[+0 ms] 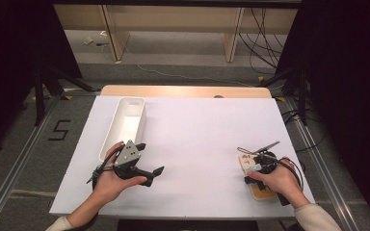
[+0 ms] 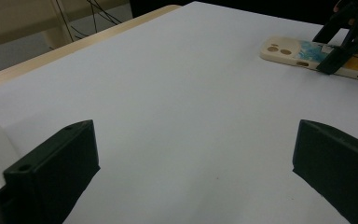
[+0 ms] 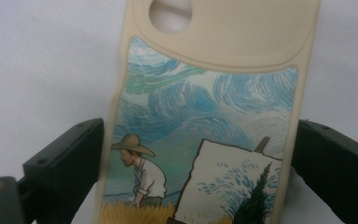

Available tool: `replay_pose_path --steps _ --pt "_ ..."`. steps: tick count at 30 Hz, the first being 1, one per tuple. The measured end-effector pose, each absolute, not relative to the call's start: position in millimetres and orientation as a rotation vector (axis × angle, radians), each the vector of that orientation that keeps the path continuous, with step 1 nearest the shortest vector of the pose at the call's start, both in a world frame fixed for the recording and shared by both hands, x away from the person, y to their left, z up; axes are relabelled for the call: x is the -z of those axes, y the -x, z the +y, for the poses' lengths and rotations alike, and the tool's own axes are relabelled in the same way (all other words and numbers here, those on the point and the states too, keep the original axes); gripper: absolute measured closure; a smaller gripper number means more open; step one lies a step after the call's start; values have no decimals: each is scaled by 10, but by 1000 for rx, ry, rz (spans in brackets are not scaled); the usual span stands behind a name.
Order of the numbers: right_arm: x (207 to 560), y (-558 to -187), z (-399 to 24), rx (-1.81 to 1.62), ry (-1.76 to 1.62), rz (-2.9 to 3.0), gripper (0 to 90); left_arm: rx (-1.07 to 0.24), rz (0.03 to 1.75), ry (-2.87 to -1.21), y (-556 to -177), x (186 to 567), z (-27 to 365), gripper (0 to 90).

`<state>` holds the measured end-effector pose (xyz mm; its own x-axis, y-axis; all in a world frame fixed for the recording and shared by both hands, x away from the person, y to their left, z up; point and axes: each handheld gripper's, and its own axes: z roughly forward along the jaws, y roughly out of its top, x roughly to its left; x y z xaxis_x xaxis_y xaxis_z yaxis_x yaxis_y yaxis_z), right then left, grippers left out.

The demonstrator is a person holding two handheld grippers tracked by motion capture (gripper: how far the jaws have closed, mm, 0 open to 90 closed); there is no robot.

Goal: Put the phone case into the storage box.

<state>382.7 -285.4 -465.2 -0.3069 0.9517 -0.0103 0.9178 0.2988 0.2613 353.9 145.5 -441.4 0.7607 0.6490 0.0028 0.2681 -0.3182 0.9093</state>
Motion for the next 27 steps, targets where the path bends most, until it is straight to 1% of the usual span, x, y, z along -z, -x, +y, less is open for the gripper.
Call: replay_pose_path --steps 27 --pt "4642 -3819 -2851 -294 -1776 2351 92 -455 700 -1904 -3539 4413 1455 0"
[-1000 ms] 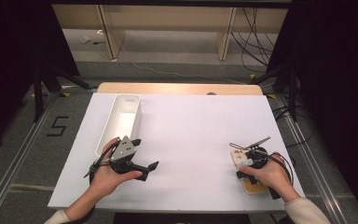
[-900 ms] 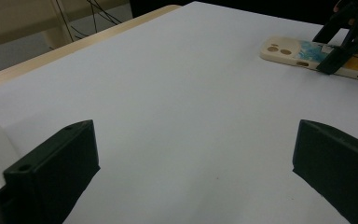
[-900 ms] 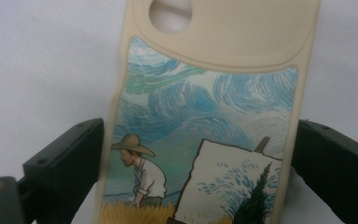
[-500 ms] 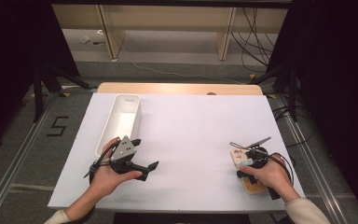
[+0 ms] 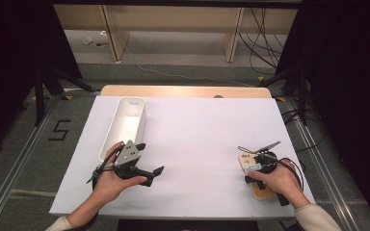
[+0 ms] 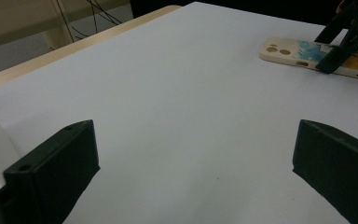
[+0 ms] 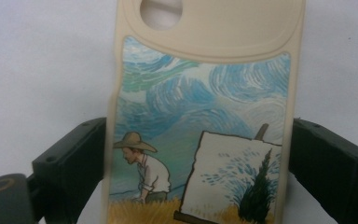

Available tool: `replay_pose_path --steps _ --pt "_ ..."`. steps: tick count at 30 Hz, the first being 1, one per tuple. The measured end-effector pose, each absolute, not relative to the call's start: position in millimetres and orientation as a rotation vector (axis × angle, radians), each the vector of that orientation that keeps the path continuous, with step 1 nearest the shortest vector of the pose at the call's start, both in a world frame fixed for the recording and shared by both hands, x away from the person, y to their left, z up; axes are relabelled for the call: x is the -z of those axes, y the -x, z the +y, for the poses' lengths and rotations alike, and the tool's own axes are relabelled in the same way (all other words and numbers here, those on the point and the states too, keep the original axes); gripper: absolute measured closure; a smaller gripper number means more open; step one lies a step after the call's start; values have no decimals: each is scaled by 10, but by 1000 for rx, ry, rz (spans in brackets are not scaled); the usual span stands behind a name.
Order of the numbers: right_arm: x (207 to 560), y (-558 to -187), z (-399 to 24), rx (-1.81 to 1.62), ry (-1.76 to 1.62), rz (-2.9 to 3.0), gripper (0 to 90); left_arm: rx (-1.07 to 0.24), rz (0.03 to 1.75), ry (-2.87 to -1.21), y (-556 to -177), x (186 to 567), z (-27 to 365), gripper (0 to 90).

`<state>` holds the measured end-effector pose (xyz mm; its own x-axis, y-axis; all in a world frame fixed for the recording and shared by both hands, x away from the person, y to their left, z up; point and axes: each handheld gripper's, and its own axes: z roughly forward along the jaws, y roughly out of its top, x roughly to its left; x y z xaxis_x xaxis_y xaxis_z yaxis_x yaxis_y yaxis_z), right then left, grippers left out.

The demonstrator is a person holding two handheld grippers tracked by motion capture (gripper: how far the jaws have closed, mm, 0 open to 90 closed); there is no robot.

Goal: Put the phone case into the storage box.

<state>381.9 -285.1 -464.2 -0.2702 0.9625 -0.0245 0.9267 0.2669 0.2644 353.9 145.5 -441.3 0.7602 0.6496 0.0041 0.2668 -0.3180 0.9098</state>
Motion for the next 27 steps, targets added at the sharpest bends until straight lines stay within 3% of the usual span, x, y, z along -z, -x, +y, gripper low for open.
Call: replay_pose_path --steps 27 --pt "4550 -3807 -2880 -352 -1764 2336 115 -452 702 -1901 -3541 4411 1458 0"
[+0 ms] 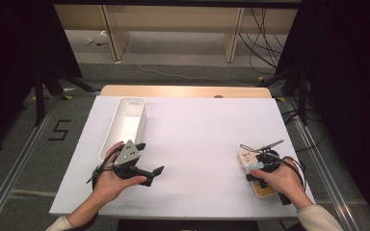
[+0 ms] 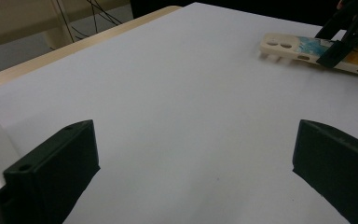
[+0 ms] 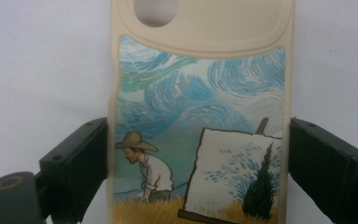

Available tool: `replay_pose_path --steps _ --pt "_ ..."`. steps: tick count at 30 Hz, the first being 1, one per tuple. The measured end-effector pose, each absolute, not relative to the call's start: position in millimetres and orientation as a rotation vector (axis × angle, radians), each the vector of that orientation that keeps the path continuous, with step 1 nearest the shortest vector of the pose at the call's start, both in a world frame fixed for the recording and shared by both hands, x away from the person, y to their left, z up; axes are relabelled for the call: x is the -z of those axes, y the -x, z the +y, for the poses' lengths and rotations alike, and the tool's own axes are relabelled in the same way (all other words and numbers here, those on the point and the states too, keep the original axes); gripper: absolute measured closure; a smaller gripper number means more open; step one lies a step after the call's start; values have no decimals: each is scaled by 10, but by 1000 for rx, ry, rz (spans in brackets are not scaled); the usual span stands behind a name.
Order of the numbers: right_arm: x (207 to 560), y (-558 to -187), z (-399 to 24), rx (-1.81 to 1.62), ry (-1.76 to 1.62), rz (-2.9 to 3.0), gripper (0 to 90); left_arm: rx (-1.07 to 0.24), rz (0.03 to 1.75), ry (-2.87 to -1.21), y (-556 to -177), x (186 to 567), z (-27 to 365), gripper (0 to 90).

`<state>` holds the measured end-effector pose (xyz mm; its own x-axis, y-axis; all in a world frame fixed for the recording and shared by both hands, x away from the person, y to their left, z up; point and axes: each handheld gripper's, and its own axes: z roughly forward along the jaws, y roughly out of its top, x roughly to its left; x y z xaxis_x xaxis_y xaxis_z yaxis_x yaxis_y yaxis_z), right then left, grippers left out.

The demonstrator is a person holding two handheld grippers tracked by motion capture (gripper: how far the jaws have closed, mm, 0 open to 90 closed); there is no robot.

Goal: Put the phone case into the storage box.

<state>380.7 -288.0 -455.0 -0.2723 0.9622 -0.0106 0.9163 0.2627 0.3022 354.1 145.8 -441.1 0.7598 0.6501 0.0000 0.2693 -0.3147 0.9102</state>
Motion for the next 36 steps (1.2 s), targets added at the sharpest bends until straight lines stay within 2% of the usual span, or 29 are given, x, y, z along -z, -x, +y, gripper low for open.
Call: replay_pose_path --steps 36 --pt "4282 -3973 -2661 -825 -1465 2142 115 -456 710 -1898 -3558 4420 1451 0"
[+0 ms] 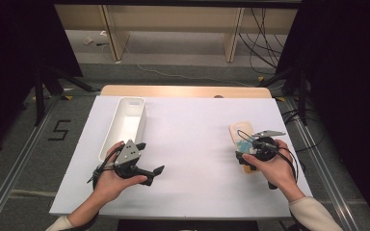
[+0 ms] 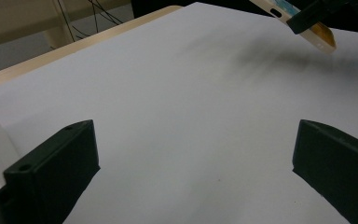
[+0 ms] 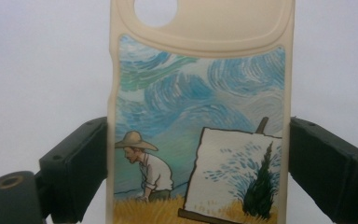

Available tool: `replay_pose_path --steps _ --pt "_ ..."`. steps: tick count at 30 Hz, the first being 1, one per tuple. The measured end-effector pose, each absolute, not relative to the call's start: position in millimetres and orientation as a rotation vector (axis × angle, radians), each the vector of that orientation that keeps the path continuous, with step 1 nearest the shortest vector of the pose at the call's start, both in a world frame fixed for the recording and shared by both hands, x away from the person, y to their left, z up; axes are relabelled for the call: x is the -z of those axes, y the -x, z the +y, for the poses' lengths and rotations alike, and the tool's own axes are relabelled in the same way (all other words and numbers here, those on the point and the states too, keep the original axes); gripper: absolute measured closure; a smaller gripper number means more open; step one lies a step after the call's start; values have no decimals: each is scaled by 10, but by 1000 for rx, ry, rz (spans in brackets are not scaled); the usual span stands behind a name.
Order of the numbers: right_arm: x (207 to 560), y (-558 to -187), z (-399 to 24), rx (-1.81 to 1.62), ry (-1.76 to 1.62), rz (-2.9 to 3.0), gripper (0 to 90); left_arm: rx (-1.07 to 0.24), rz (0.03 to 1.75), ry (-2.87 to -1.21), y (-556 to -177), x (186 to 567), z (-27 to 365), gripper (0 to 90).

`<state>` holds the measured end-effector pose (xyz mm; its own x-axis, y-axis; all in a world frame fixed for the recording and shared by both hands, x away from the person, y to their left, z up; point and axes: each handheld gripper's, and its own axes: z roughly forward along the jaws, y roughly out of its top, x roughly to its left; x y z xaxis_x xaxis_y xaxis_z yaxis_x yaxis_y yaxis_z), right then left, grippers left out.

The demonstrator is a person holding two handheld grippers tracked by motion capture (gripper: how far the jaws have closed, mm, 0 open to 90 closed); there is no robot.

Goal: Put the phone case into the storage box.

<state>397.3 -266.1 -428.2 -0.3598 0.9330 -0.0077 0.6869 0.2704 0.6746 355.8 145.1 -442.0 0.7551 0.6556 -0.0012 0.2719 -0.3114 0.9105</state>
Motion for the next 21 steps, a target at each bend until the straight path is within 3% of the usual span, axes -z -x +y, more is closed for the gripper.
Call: replay_pose_path --steps 21 --pt "4226 -4095 -2399 -1126 -1252 2038 114 -454 723 -1880 -3617 4399 1390 2"
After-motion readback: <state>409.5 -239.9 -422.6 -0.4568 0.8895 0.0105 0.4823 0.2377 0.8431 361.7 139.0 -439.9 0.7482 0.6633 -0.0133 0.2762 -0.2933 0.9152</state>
